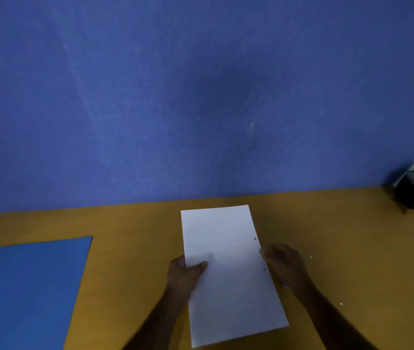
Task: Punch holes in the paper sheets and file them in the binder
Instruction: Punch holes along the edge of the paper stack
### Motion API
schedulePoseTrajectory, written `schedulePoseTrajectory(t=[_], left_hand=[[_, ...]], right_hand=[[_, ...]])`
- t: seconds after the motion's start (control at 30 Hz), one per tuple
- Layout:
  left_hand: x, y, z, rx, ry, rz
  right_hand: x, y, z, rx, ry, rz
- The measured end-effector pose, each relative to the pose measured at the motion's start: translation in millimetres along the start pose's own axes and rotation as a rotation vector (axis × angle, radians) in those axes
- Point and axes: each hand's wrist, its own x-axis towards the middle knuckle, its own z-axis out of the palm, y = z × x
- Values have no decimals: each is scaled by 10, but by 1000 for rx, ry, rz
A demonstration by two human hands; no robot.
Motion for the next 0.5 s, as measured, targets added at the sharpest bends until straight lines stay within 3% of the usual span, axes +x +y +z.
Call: schedulePoseTrajectory(t=[0.1, 0.23, 0.4, 0.43, 0.5], left_hand=[[-8, 28, -87, -63, -26, -11], [-4, 63, -162, -62, 17, -44], [-85, 329, -56, 509, 173, 21], [-149, 422, -7, 505, 143, 53], [-299, 640, 104, 280, 3, 64]], right_hand=[[-92, -144, 127, 321, -108, 66], [-173, -301, 162, 393, -72, 19], [-283, -687, 104, 438, -78, -154], [-313, -787, 100, 406, -68, -212], [-352, -939, 123, 342, -64, -314]])
